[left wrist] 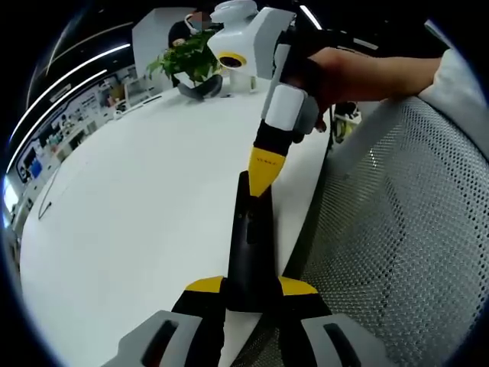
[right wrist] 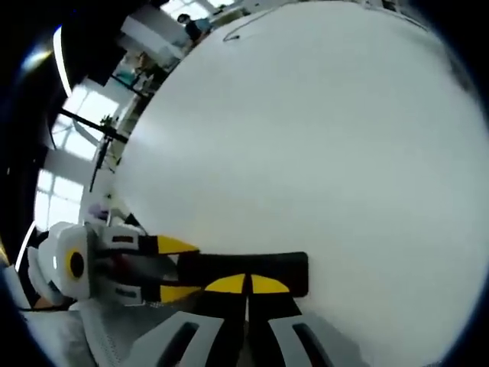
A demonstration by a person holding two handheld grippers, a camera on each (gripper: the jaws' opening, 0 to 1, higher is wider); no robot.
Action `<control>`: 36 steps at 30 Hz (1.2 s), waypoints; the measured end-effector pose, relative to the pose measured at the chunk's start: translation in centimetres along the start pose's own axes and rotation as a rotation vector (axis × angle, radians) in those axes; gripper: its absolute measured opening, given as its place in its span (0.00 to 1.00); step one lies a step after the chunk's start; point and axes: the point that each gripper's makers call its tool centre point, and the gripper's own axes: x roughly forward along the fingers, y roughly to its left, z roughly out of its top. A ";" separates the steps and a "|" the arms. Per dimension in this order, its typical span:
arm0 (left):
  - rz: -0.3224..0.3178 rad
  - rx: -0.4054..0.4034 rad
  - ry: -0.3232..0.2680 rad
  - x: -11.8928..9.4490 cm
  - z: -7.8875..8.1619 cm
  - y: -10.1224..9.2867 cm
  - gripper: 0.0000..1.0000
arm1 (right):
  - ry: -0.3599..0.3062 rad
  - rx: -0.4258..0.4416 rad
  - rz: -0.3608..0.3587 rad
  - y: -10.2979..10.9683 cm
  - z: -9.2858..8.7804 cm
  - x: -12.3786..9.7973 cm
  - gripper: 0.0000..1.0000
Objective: Press the specified remote control buttons in sequence, fully releasing each button before pressing the next.
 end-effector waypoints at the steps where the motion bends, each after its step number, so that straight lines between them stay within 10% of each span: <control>1: 0.000 0.000 0.000 0.0 0.0 0.0 0.24 | -0.006 0.006 0.005 0.0 0.1 -0.1 0.00; 36: 0.000 0.001 -0.003 0.0 -0.1 -0.1 0.25 | 0.115 -0.061 -0.061 -0.4 -2.1 0.6 0.00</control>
